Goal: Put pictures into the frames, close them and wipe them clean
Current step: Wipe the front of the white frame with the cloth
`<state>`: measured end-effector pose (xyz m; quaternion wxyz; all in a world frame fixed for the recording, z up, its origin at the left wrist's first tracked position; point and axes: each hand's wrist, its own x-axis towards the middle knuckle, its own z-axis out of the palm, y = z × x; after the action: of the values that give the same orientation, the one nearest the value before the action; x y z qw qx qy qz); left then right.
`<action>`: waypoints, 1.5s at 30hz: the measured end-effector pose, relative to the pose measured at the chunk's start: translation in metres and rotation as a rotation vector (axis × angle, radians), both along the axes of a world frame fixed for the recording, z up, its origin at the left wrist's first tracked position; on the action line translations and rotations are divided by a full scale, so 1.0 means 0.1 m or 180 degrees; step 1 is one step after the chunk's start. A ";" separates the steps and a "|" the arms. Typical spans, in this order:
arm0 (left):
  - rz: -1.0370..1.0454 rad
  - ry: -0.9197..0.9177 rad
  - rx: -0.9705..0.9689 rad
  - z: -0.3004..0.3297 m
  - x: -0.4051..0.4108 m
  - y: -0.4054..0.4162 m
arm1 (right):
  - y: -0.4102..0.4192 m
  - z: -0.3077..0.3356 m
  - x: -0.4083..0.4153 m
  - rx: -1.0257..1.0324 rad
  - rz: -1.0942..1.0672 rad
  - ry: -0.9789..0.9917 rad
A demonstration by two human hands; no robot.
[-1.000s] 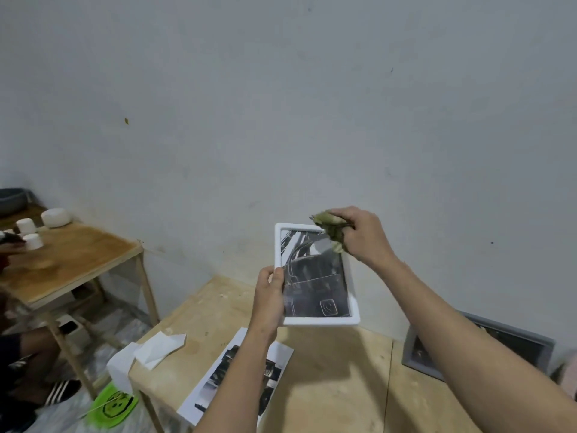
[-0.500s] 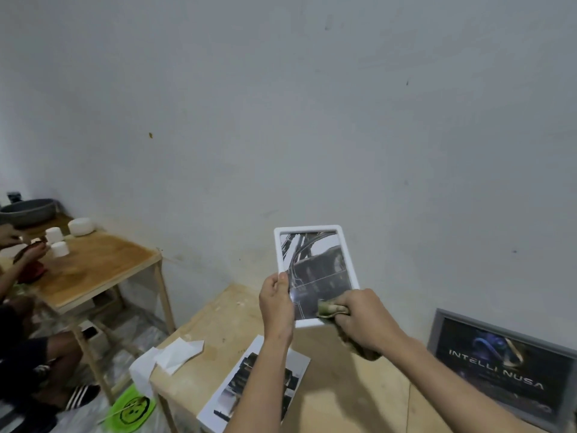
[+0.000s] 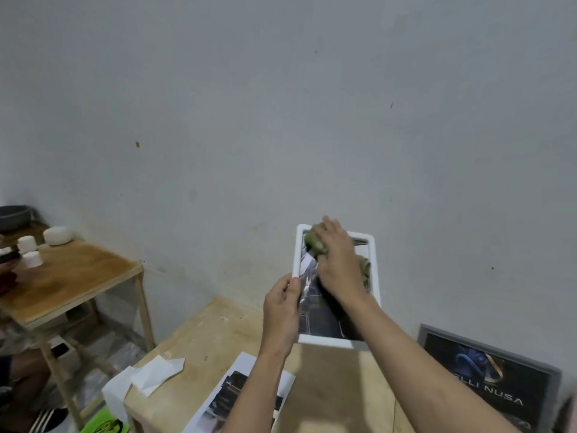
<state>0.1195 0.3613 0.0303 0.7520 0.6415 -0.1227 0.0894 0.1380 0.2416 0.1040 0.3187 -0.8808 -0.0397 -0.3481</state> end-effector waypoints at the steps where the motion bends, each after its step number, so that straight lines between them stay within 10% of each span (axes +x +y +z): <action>1: 0.0022 -0.0051 -0.0053 0.04 0.00 -0.03 | 0.08 -0.03 0.03 -0.0256 0.0225 0.0020; 7: 0.0392 0.0193 -0.0738 0.16 0.29 0.22 | 0.28 -0.26 -0.09 -0.0735 0.1341 0.0584; 15: 0.0554 0.0381 -0.0210 0.05 0.45 0.37 | 0.18 -0.18 -0.43 0.0531 0.2088 0.2023; 19: 0.0109 0.0797 -0.0250 -0.03 0.45 0.31 | -0.10 0.21 -0.01 0.1083 0.1173 0.0713; 22: 0.0048 0.0632 -0.0232 0.04 0.41 0.20 | -0.21 0.31 0.28 -0.0152 0.0707 0.0174; 29: 0.0560 0.0438 -0.0696 0.12 0.56 0.25 | 0.18 -0.33 -0.06 -0.1222 0.1807 0.0808; 33: 0.0611 0.0414 -0.0407 -0.05 0.50 0.25 | 0.12 -0.34 -0.21 0.0154 0.2126 0.1743; 37: 0.0474 0.0249 -0.0205 -0.16 0.42 0.18 | -0.11 0.14 -0.04 0.0956 0.1281 0.0538; 40: 0.0306 0.0098 -0.0244 -0.07 0.34 0.14 | -0.30 0.38 0.22 -0.0209 0.0638 -0.0284; 45: 0.0606 0.0162 -0.0900 0.24 0.42 0.20 | -0.12 0.04 0.06 -0.0965 0.1232 0.0777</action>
<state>0.1617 0.3810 0.0544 0.8257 0.5400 -0.0285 0.1604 0.1438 0.2293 0.1077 0.2462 -0.9298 -0.2202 -0.1620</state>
